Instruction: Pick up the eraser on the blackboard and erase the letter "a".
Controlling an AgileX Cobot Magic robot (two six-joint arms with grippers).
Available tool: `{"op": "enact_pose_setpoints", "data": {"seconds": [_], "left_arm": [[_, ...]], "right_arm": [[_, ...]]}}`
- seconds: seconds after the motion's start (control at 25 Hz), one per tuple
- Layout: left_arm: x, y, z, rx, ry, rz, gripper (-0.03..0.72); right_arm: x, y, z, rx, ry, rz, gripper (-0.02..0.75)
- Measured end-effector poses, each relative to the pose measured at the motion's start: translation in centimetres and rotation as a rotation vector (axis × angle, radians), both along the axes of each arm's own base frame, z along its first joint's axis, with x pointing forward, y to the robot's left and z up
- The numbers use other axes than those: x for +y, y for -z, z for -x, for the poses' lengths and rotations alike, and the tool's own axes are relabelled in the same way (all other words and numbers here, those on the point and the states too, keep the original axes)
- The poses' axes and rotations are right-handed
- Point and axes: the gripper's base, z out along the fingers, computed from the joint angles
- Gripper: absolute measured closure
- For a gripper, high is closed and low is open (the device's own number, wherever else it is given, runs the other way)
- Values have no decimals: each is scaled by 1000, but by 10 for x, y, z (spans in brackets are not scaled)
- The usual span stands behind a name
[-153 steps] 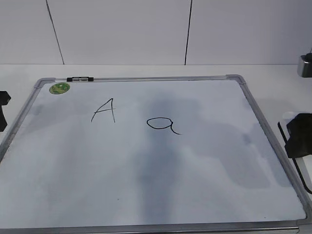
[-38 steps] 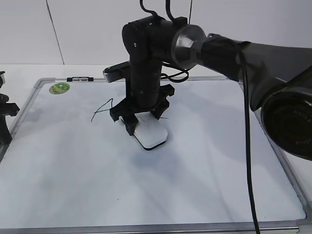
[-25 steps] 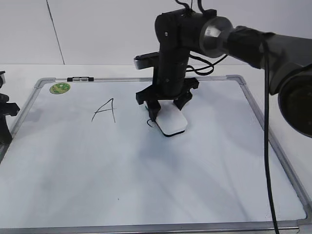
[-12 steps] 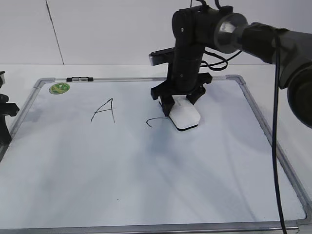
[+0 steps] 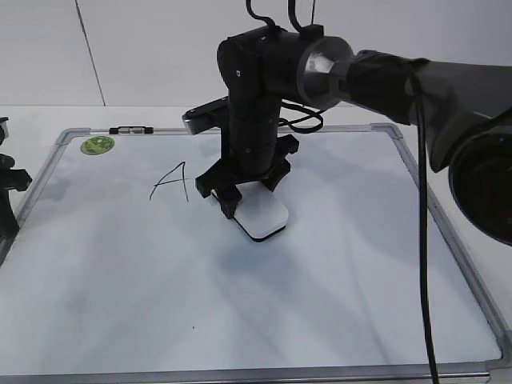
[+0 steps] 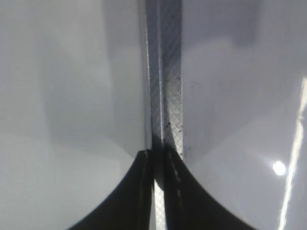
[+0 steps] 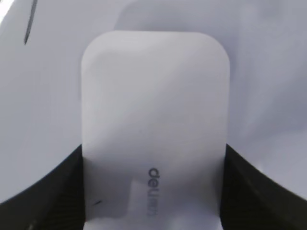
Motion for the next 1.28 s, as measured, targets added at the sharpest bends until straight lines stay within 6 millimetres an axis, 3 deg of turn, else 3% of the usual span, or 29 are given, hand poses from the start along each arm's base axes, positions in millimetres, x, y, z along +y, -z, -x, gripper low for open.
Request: {"op": "enact_pose_setpoints", "data": {"seconds": [0.36,0.72,0.84,1.08,1.28], "left_arm": [[0,0,0,0,0,0,671],[0,1,0,1,-1,2,671],[0,1,0,1,-1,2,671],[0,0,0,1,-1,2,671],[0,0,0,1,-1,2,671]], "right_arm": [[-8,-7,-3,-36,6,17,209],[-60,-2,-22,23,138,-1,209],[-69,-7,-25,18,157,-4,209],[-69,-8,-24,24,143,-13,209],[-52,-8,-13,16,89,13,209]]}}
